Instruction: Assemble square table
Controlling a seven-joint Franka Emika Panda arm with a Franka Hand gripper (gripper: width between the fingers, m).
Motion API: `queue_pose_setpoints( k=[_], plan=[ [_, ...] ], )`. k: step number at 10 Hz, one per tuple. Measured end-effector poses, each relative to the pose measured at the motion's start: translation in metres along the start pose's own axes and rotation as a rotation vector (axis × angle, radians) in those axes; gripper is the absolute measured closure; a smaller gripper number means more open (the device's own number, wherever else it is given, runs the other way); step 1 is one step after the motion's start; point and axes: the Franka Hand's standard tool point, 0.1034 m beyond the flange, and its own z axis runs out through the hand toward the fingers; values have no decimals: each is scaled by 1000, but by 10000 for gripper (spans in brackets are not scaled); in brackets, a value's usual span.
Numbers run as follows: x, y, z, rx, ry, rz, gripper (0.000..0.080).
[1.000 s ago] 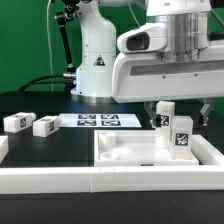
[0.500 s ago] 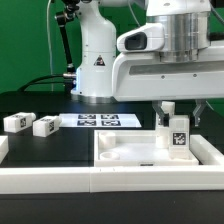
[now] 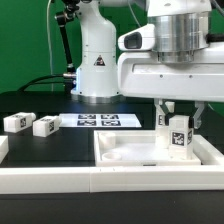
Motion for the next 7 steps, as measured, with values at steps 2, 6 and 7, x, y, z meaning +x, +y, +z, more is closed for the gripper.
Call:
queue_pose_setpoints(
  k=[2, 6, 7],
  plan=[
    [-2, -5, 0, 35, 9, 229, 509],
    [-6, -13, 1, 71, 2, 580, 509],
    [-6, -14, 1, 88, -6, 659, 509]
  ],
)
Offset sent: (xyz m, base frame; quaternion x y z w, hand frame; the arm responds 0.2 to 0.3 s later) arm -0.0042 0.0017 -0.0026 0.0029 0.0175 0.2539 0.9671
